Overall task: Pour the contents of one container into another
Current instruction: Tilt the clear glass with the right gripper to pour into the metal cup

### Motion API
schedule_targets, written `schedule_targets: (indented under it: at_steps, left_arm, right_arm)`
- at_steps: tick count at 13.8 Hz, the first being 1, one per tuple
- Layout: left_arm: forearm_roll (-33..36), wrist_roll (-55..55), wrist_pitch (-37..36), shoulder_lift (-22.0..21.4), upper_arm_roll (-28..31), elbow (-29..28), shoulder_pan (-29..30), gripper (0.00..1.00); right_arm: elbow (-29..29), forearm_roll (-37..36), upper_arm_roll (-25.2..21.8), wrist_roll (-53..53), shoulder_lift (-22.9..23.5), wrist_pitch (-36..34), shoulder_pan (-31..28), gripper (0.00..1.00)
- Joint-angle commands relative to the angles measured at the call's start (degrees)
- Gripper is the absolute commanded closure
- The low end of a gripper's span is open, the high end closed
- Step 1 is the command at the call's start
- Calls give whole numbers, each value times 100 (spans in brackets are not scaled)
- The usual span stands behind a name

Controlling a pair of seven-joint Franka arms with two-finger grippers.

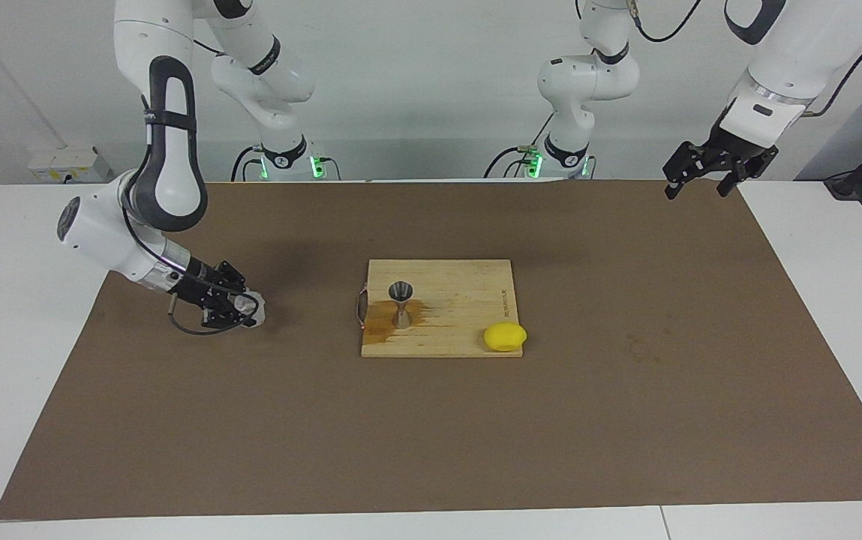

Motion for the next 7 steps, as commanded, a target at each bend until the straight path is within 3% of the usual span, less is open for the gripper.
schedule_targets:
  at_steps: [1, 7]
  left_arm:
    - [42, 14, 30, -98, 17, -120, -22, 0]
    - [42, 14, 30, -98, 17, -120, -22, 0]
  right_arm:
    - [-14, 258, 80, -440, 138, -97, -252, 100]
    - [-154, 426, 80, -547, 182, -89, -296, 100]
